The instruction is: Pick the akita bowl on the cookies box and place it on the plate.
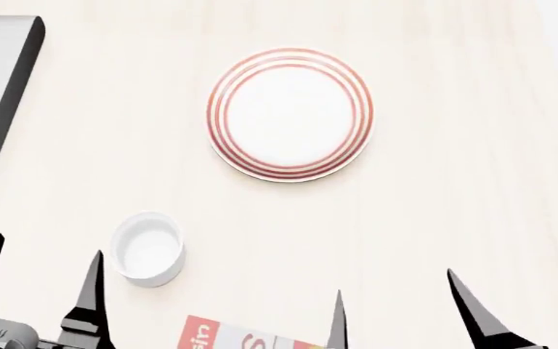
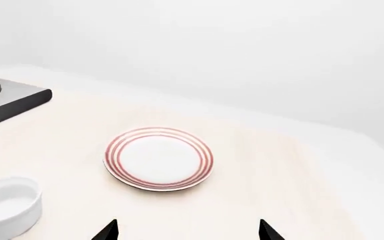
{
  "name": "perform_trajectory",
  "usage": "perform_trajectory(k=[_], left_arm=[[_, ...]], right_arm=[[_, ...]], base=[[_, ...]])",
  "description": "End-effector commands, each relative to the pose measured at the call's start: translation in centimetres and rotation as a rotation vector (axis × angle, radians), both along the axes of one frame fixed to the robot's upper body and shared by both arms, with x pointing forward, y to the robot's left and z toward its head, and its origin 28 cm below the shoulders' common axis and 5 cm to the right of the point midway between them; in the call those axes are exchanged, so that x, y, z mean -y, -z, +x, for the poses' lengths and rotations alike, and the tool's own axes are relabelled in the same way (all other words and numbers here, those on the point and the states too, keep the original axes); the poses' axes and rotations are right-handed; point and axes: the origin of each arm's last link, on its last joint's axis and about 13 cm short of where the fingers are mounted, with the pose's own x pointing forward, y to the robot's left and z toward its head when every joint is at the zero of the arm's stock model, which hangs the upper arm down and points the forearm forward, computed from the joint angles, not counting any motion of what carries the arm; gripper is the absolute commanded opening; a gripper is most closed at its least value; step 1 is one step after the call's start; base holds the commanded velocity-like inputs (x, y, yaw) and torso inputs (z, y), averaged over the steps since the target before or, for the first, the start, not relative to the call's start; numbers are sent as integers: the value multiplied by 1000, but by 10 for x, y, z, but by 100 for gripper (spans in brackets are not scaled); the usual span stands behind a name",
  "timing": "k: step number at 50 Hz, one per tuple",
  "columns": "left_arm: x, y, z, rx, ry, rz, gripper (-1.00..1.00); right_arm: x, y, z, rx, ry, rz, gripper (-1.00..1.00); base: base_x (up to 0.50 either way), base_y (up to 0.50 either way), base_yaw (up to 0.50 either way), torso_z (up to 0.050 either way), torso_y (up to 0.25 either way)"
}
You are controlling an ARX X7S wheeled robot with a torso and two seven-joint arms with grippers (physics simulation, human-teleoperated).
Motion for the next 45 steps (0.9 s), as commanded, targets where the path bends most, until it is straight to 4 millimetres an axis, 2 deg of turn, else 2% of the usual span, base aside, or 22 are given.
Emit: perform_trajectory(k=[1,6,18,34,45], left_arm=[[-3,-16,8,21,49,4,100],[-2,-16,8,26,61,18,100],[-1,-14,10,14,54,14,100],[-1,-15,10,23,54,26,100],[0,-14,9,23,61,29,100]], right_arm=[[3,-29,-6,-48,-84,-135,100],[2,-39,-7,-95,-166,-201,100],[-6,-60,-25,-175,-346,-331,100],[-20,-58,-47,-274,-514,-458,100],[-28,-66,-63,-326,-593,-570,100]], base=[[0,0,0,0,0],[0,0,0,0,0],[0,0,0,0,0],[0,0,0,0,0],[0,0,0,0,0]])
